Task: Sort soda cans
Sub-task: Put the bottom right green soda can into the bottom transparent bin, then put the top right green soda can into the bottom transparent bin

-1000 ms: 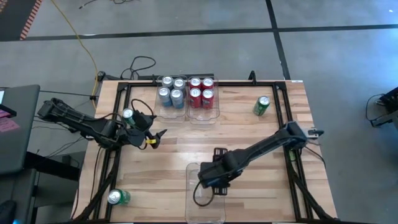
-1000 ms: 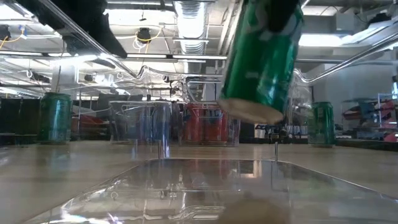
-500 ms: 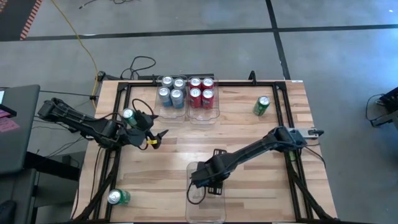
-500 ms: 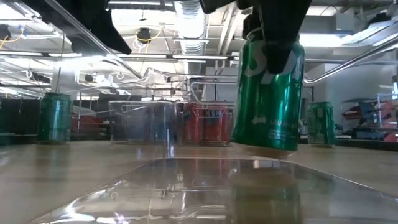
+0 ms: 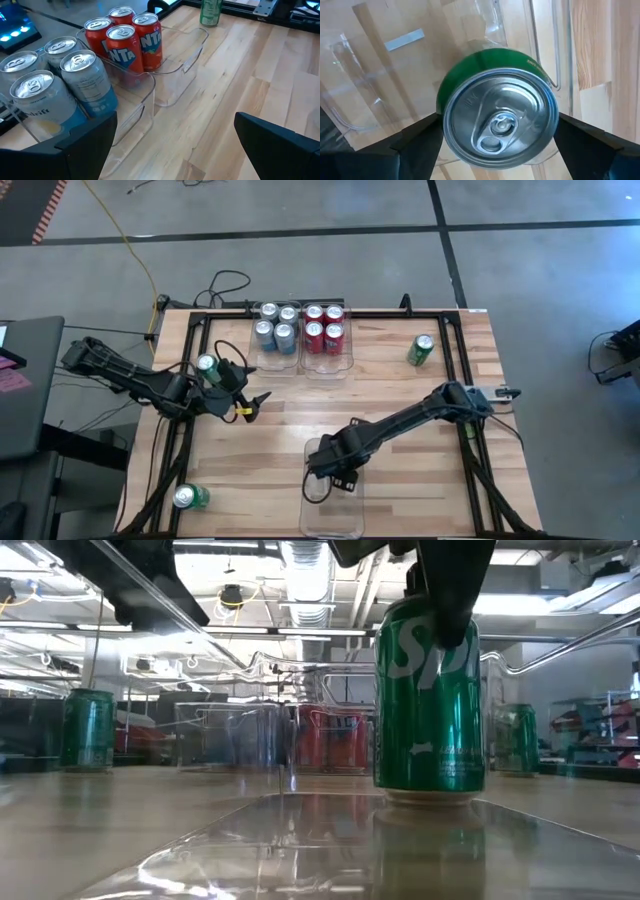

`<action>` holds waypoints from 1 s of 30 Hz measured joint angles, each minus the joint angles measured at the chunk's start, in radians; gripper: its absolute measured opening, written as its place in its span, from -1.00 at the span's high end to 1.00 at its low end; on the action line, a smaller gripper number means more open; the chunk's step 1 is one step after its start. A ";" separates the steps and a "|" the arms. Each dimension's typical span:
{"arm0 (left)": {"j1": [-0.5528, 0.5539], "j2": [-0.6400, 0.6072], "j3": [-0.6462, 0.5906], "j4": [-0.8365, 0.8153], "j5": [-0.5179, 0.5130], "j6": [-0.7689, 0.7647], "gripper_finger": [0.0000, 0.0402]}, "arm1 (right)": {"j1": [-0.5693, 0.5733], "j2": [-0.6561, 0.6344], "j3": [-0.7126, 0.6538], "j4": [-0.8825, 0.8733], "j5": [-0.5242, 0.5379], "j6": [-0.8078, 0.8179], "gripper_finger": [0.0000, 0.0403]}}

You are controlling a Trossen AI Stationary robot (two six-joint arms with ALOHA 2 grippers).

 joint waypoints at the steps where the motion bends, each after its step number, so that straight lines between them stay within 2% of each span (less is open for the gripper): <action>1: 0.001 0.000 0.000 0.000 0.000 0.000 -0.98 | -0.001 0.000 0.000 -0.003 0.000 0.000 -0.86; 7: 0.002 0.000 0.000 0.000 0.000 0.004 -0.98 | -0.002 -0.023 0.000 -0.035 0.001 0.012 -0.87; 14: 0.002 0.000 0.000 0.000 -0.001 0.001 -0.98 | 0.034 -0.163 0.000 -0.046 0.061 0.069 -0.87; 18: 0.001 0.000 0.000 0.000 -0.001 -0.001 -0.98 | 0.063 -0.248 0.000 -0.130 0.152 0.128 -0.87; 23: -0.003 0.000 0.000 -0.001 0.000 -0.002 -0.98 | 0.073 -0.355 -0.032 -0.133 0.326 0.190 -0.86; 30: -0.019 0.000 0.001 0.001 0.000 -0.004 -0.98 | 0.007 -0.522 -0.178 -0.132 0.501 0.289 -0.81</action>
